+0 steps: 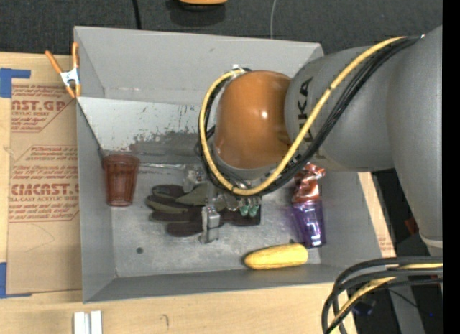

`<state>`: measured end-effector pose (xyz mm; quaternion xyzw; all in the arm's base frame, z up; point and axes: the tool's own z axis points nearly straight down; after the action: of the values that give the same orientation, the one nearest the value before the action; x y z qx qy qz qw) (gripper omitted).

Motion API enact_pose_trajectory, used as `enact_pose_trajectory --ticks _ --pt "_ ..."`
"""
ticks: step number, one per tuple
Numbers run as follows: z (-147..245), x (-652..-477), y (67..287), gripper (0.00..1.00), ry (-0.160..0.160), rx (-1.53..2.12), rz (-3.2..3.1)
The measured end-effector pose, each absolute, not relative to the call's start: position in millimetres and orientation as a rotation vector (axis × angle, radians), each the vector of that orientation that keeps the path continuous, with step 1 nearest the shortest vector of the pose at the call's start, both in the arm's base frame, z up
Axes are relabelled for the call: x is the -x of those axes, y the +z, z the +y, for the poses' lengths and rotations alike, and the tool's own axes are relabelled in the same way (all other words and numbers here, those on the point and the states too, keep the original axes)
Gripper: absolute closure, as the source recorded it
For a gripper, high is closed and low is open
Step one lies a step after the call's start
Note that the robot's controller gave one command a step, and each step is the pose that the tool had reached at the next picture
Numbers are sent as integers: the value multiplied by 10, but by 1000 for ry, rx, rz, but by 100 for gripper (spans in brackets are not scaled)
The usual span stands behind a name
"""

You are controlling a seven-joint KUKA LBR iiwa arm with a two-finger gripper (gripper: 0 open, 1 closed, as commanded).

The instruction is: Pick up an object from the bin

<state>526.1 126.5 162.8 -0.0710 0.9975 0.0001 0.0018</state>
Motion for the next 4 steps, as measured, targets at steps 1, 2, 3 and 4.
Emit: enact_pose_trajectory --ticks 1,2,3,4 --pt "1384 -5085 1282 0 2 61 3142" --pt "1405 -5108 1214 0 3 4 3143" --pt "1323 -4932 744 100 5 191 3128" --pt "1323 -4933 745 100 5 190 3128"
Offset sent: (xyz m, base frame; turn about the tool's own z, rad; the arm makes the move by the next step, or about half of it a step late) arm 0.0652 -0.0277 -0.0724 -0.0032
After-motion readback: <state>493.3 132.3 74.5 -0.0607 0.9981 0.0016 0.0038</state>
